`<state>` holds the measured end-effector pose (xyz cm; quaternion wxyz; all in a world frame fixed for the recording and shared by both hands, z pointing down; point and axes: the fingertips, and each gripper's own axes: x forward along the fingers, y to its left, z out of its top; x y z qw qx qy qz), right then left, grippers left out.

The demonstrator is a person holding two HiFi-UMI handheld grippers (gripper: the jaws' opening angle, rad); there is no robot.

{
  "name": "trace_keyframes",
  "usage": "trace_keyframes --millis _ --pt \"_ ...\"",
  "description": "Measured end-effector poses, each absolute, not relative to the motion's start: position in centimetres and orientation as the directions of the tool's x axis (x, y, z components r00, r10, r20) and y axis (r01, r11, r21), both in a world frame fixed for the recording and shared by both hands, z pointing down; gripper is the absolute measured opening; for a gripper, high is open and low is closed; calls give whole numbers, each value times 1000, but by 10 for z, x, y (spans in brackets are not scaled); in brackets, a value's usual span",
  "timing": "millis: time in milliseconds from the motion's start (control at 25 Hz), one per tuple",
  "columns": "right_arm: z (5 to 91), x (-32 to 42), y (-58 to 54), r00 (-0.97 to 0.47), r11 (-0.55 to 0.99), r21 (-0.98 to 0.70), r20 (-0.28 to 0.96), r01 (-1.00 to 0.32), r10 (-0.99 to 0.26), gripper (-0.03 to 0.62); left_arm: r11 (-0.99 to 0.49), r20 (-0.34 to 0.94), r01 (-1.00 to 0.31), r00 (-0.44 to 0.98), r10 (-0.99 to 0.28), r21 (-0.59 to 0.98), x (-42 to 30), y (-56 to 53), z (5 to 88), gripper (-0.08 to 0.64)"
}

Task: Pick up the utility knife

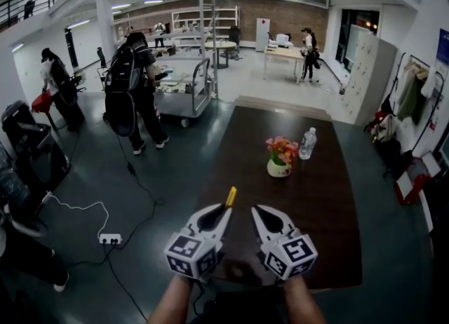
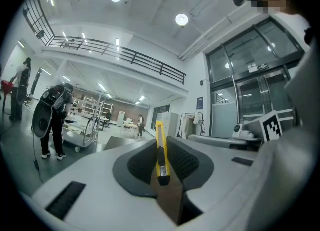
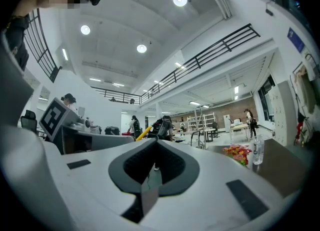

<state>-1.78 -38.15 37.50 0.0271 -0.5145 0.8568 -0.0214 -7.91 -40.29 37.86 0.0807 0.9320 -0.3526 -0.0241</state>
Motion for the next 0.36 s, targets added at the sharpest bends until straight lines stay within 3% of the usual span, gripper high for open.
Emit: trace_keyframes --millis 360 --pt "377 -12 -387 -456 457 -75 -29 -887 -890 9 -739 16 -651 752 -659 176 -75 -406 382 67"
